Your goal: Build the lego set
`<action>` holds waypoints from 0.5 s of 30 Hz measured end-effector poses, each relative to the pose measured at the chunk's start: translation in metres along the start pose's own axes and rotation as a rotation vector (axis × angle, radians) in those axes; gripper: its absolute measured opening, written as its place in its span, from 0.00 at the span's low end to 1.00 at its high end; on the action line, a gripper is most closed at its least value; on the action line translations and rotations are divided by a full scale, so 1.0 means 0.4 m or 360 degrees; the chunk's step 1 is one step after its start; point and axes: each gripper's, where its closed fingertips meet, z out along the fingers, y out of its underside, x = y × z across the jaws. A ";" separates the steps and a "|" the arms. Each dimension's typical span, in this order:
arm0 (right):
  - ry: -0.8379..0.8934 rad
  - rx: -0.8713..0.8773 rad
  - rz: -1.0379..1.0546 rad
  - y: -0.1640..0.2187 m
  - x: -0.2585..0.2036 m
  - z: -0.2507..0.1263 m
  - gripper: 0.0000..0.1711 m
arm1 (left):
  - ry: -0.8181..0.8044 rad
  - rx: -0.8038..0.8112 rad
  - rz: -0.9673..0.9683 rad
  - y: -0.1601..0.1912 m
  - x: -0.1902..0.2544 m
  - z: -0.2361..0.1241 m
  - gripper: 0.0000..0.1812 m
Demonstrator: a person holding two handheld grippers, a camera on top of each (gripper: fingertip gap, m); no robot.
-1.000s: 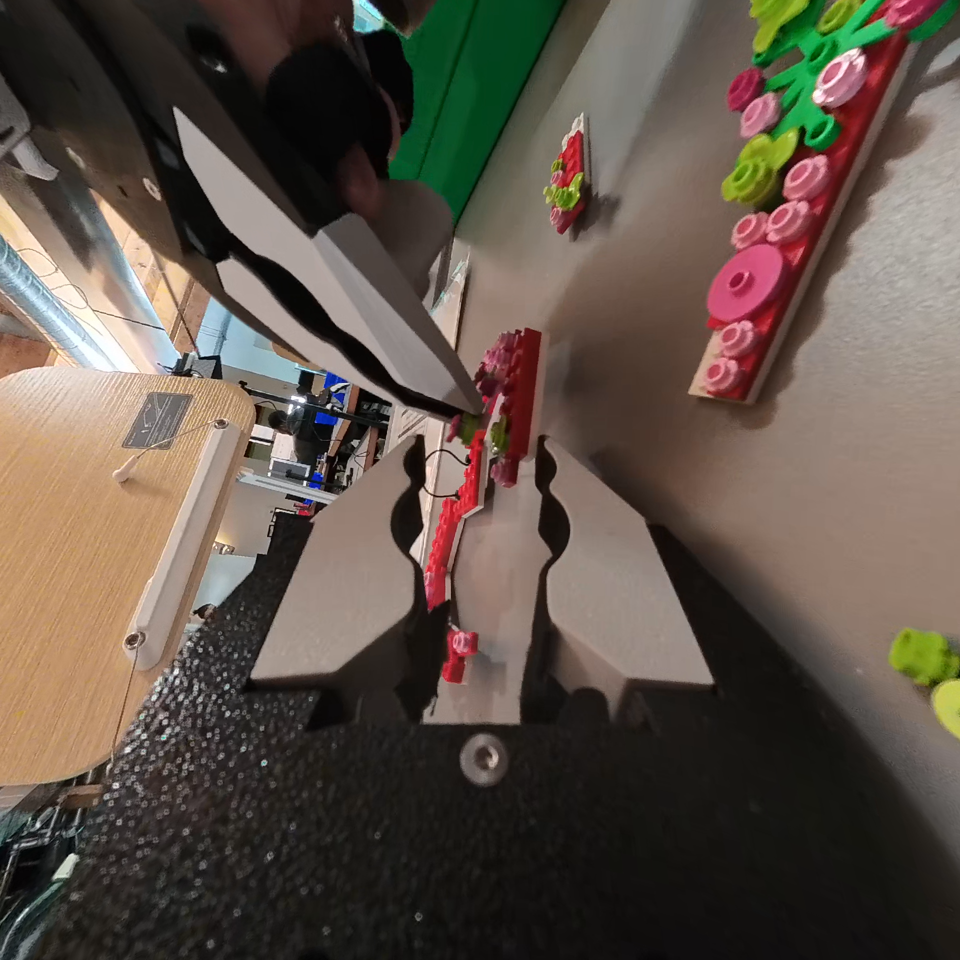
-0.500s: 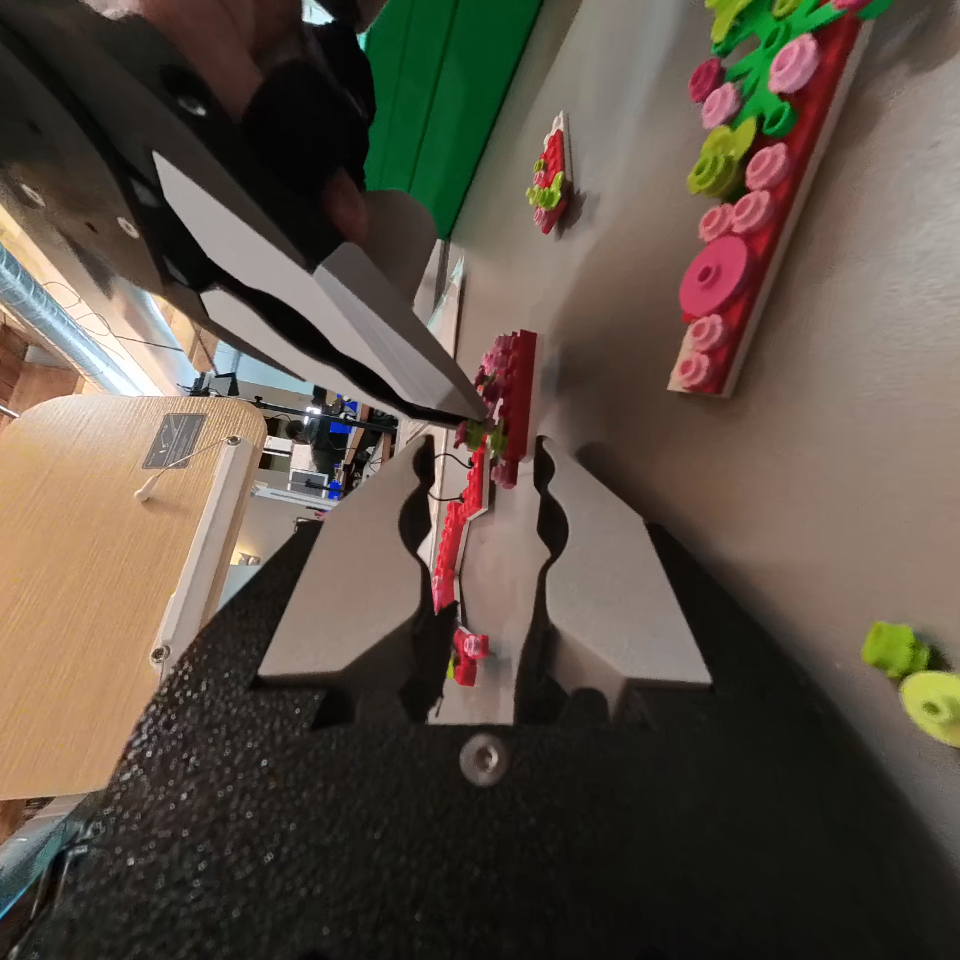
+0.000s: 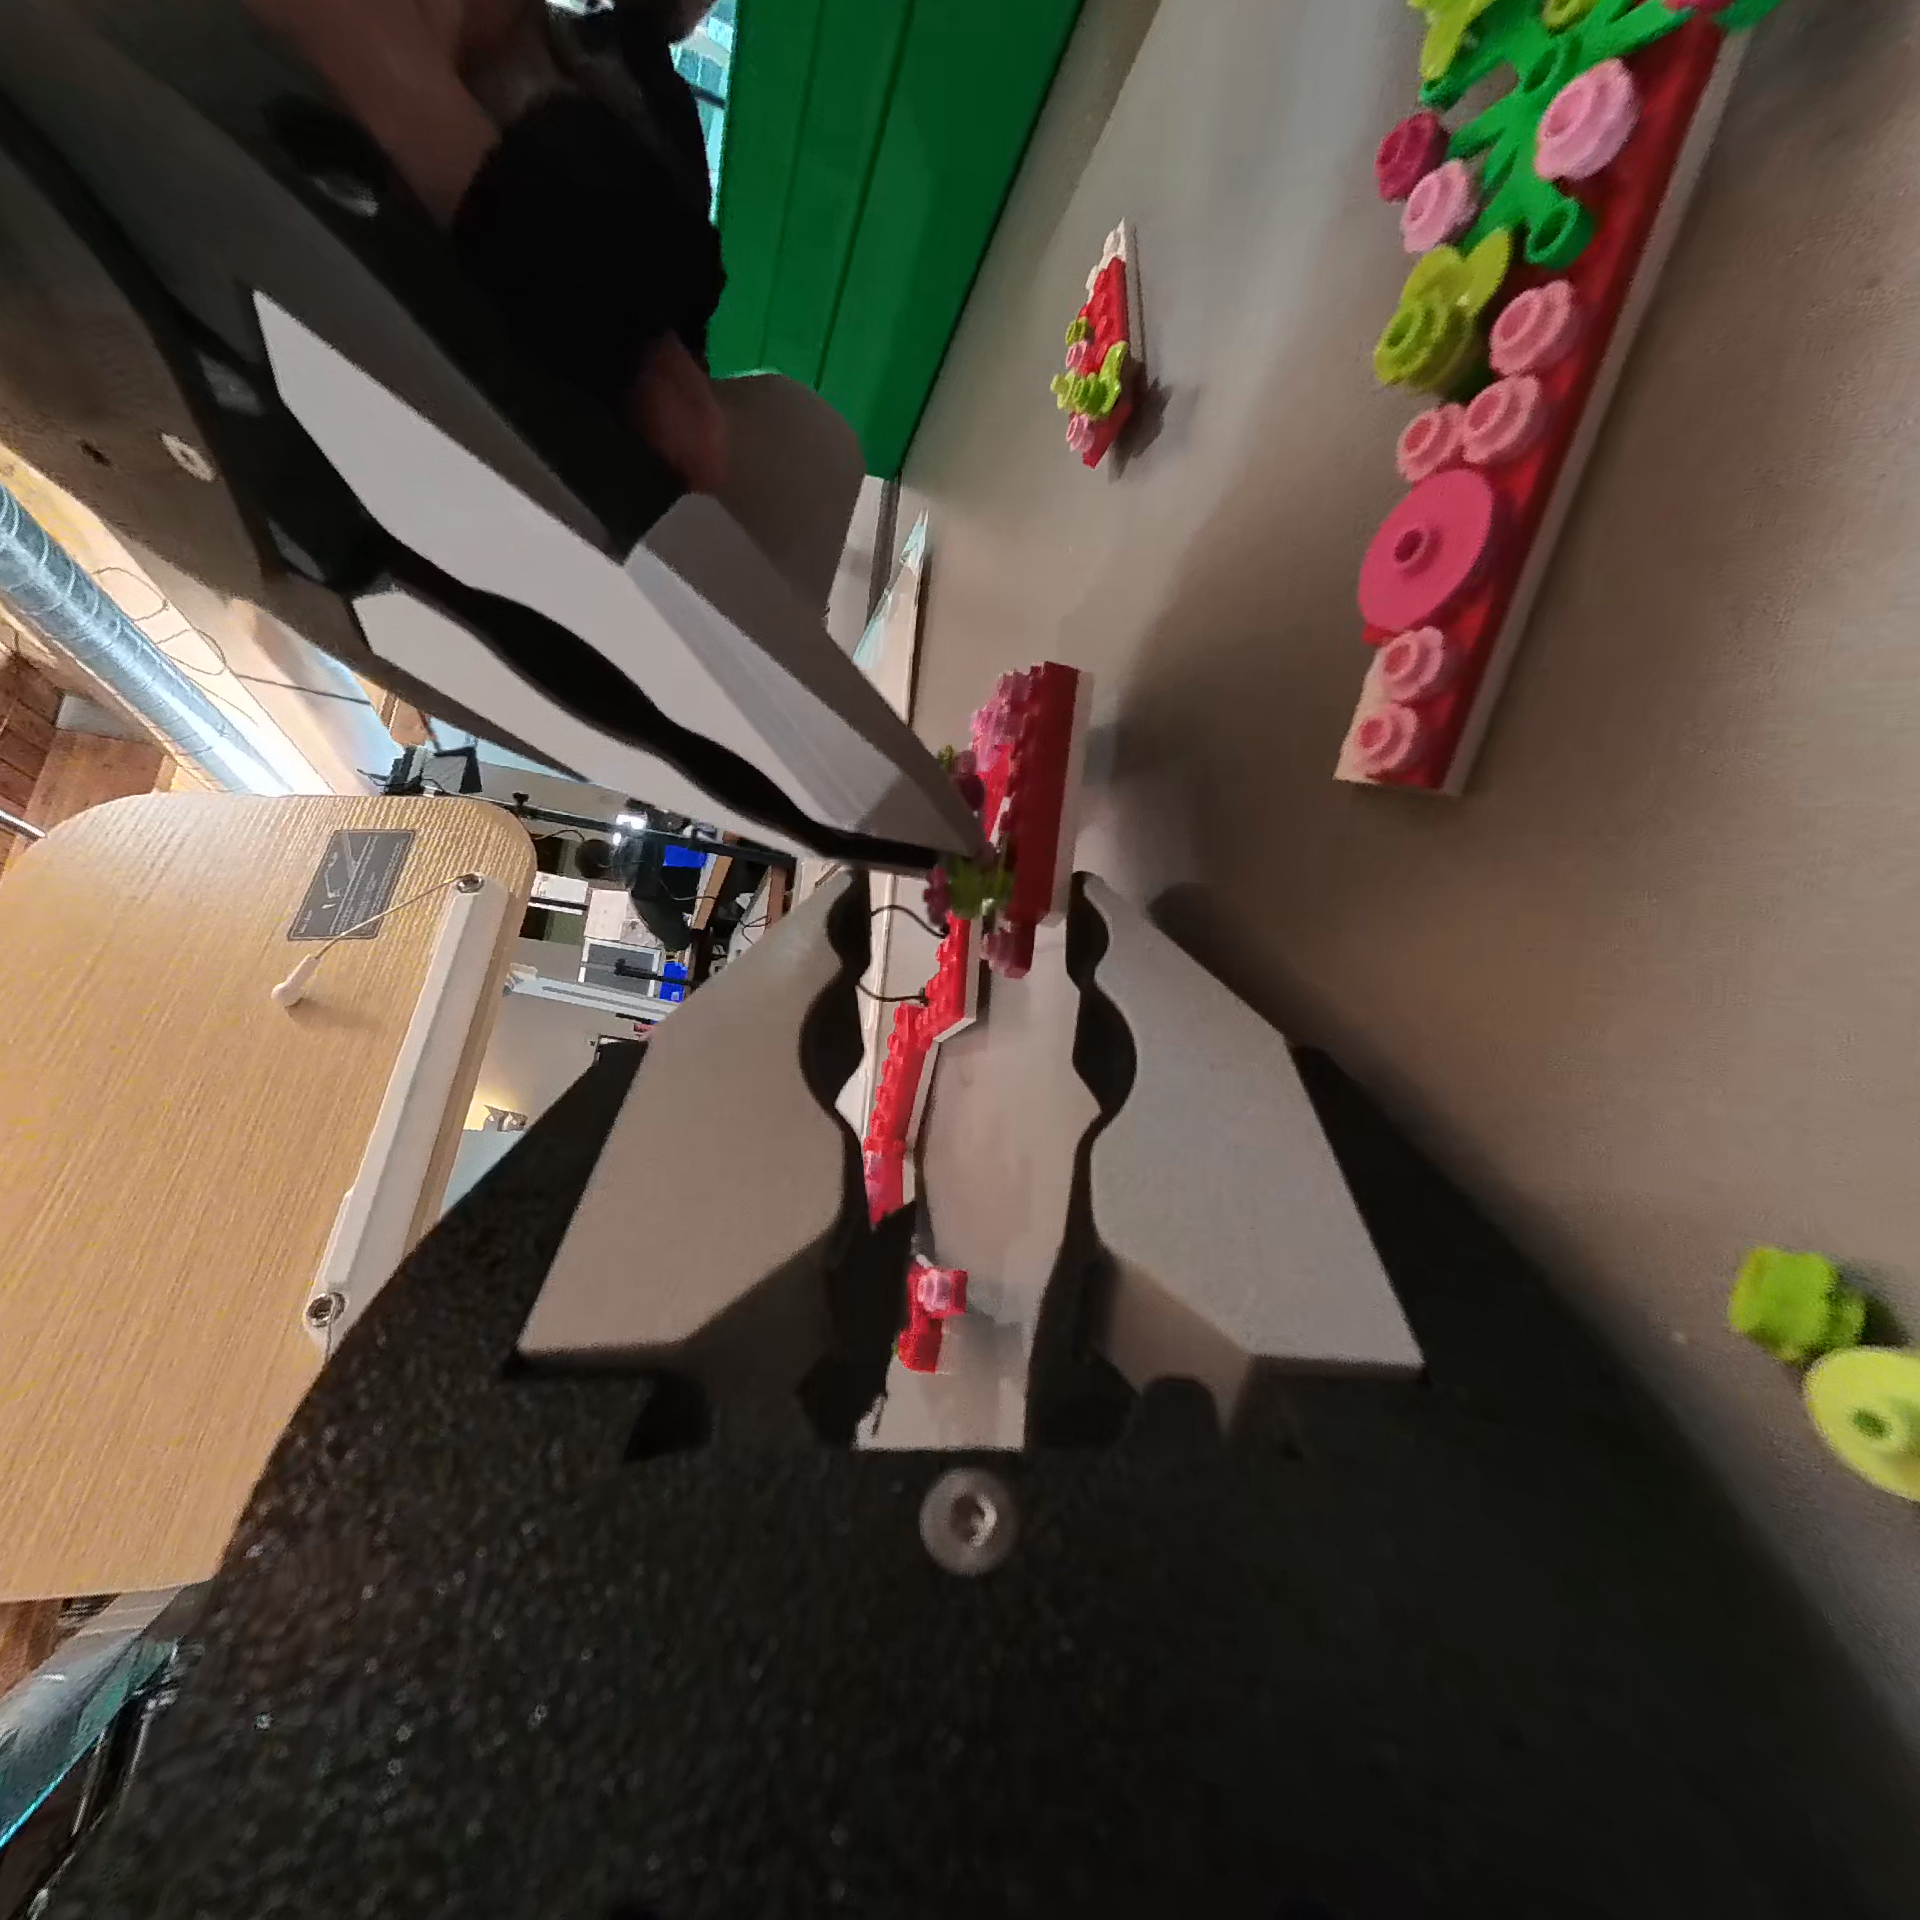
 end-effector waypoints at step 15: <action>-0.0137 0.0070 0.0245 0.015 0.004 -0.020 0.03 | 0.0011 0.0001 -0.0031 0.002 0.001 0.001 0.19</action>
